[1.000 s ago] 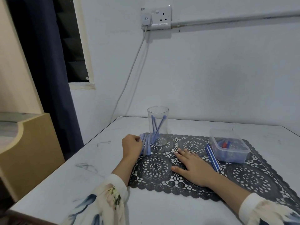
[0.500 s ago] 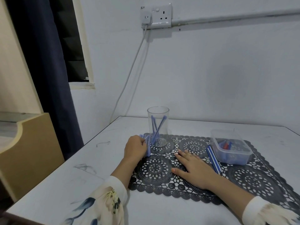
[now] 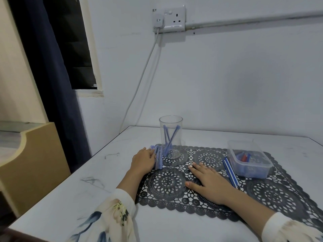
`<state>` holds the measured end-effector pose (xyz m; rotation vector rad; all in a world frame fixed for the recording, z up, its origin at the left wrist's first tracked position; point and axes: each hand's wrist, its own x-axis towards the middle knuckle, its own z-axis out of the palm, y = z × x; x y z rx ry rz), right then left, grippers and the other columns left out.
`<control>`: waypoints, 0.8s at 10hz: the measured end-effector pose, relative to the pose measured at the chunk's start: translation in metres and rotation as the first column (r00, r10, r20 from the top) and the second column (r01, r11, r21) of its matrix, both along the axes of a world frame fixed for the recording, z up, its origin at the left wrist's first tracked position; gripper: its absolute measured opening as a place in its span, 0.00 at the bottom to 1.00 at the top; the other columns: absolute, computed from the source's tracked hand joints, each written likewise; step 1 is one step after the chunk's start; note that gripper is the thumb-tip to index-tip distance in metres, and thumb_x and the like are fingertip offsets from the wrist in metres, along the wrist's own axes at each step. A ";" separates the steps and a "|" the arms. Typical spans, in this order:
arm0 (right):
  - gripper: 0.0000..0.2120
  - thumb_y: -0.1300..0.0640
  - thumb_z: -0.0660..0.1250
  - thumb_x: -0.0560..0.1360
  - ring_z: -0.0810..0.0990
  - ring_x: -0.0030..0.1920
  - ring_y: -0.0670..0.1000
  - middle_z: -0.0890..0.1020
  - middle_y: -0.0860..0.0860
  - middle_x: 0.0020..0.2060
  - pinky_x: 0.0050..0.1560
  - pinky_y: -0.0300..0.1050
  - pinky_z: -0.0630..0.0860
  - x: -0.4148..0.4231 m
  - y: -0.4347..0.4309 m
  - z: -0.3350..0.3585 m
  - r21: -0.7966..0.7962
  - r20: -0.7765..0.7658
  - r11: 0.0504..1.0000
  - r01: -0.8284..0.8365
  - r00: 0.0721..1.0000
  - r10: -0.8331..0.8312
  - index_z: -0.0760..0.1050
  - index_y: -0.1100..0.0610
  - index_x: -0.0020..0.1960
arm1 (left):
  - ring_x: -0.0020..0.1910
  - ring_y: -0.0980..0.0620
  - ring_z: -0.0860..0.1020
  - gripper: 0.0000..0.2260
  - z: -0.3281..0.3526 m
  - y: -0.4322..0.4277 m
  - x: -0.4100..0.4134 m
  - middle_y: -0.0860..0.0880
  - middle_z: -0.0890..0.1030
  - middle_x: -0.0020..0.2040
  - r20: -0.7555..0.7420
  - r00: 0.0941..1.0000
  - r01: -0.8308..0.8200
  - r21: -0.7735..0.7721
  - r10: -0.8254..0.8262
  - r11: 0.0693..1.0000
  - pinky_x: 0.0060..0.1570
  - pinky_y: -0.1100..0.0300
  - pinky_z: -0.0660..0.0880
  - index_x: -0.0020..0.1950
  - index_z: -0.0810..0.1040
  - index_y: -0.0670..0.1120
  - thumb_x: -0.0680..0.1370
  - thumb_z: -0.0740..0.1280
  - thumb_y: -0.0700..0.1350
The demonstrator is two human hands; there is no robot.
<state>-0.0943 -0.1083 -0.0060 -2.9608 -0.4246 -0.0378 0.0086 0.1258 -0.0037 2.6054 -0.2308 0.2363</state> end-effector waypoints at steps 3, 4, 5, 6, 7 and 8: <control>0.60 0.20 0.24 0.50 0.44 0.75 0.47 0.47 0.47 0.76 0.73 0.47 0.43 -0.002 0.000 0.001 -0.002 0.006 1.000 -0.002 1.000 0.002 0.46 0.47 0.76 | 0.75 0.48 0.55 0.21 0.003 -0.010 -0.006 0.48 0.61 0.75 -0.030 0.999 -0.016 0.087 0.019 0.996 0.71 0.49 0.56 0.75 0.60 0.49 0.81 0.50 0.44; 0.60 0.20 0.24 0.51 0.44 0.75 0.47 0.47 0.46 0.76 0.73 0.48 0.43 -0.001 0.000 0.000 -0.003 0.005 1.000 0.000 1.000 0.000 0.46 0.47 0.76 | 0.75 0.49 0.53 0.22 0.004 -0.011 -0.008 0.50 0.57 0.76 -0.038 0.999 0.010 0.135 -0.005 0.991 0.72 0.49 0.54 0.76 0.57 0.49 0.81 0.50 0.45; 0.60 0.20 0.24 0.51 0.44 0.75 0.47 0.47 0.47 0.76 0.73 0.48 0.43 -0.001 0.000 -0.001 -0.004 0.004 1.000 0.000 1.000 0.000 0.47 0.47 0.76 | 0.75 0.50 0.53 0.22 0.006 -0.012 -0.010 0.50 0.56 0.76 -0.048 0.999 0.027 0.160 -0.020 0.987 0.72 0.49 0.54 0.76 0.56 0.49 0.81 0.51 0.45; 0.60 0.20 0.24 0.51 0.44 0.75 0.47 0.47 0.46 0.76 0.73 0.48 0.43 -0.001 0.000 0.000 -0.007 0.005 1.000 -0.001 1.000 0.001 0.47 0.48 0.76 | 0.75 0.49 0.54 0.21 0.008 -0.013 -0.010 0.49 0.57 0.76 -0.041 0.998 0.049 0.175 -0.042 0.983 0.72 0.49 0.56 0.75 0.59 0.50 0.81 0.51 0.45; 0.60 0.20 0.24 0.51 0.44 0.75 0.47 0.48 0.46 0.76 0.73 0.48 0.44 -0.001 0.000 0.000 -0.005 0.007 1.000 0.000 1.000 0.000 0.47 0.47 0.76 | 0.69 0.46 0.63 0.18 0.010 -0.013 -0.012 0.45 0.69 0.69 0.021 1.000 -0.025 0.164 0.022 0.986 0.65 0.51 0.65 0.70 0.69 0.51 0.80 0.53 0.46; 0.60 0.20 0.24 0.51 0.44 0.75 0.46 0.47 0.46 0.76 0.73 0.48 0.44 -0.001 -0.001 0.000 -0.004 0.003 1.000 0.001 1.000 -0.001 0.46 0.47 0.76 | 0.62 0.45 0.64 0.16 0.014 -0.011 -0.016 0.45 0.74 0.58 0.080 0.990 -0.128 0.166 0.116 0.978 0.57 0.53 0.67 0.65 0.74 0.53 0.79 0.56 0.47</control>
